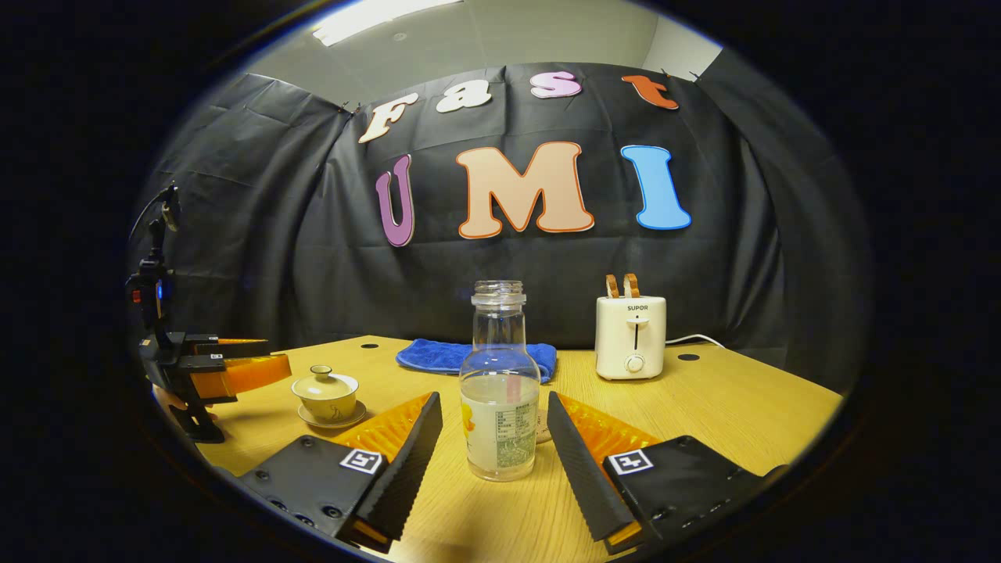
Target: Open the teacup lid with one hand, grasp the water bottle and pour water into the teacup with the other hand; after pouring, place the water bottle on the coaster and then close the teacup lid.
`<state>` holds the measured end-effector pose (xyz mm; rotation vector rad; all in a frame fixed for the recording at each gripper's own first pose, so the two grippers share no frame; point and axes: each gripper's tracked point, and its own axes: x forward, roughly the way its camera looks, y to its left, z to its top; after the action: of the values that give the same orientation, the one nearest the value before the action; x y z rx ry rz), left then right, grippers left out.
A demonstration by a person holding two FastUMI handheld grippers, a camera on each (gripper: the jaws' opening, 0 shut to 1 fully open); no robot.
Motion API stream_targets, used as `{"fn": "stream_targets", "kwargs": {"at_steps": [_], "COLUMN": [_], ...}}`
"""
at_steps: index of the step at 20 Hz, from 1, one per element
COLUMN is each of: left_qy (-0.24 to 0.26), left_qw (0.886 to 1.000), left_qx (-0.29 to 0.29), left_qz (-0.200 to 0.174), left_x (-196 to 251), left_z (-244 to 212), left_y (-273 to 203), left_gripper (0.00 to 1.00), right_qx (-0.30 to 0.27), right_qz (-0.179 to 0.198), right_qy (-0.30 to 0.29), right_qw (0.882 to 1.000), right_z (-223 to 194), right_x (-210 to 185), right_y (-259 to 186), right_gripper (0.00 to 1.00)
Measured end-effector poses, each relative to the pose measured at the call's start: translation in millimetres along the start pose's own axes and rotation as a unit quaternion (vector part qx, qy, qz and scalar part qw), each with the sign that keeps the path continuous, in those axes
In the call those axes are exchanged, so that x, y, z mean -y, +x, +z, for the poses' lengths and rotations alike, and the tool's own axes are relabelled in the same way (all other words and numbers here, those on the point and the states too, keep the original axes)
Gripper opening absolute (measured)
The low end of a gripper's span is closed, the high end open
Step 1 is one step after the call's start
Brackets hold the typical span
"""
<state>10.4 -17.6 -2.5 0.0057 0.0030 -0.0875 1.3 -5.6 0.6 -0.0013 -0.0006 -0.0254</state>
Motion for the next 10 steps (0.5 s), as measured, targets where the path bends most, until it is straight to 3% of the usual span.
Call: {"fn": "stream_targets", "kwargs": {"at_steps": [2,3,8,10], "left_qy": [0.0,0.0,0.0,0.0], "left_qw": [1.0,1.0,0.999,0.999], "left_qx": [0.001,0.001,-0.002,-0.002], "left_qz": [-0.01,-0.017,-0.041,-0.048], "left_x": [3,6,12,14], "left_z": [1,0,-1,-1], "left_y": [7,10,29,37], "left_gripper": [0.95,0.95,0.95,0.95], "right_qx": [0.0,0.0,0.0,0.0], "right_qz": [0.0,0.0,0.0,0.001], "right_qy": [0.0,0.0,0.0,0.0], "right_qw": [1.0,1.0,1.0,1.0], "right_z": [0,0,-1,-1], "right_x": [0,0,0,-1], "right_y": [0,0,0,-1], "right_gripper": [0.84,0.88,0.84,0.88]}}
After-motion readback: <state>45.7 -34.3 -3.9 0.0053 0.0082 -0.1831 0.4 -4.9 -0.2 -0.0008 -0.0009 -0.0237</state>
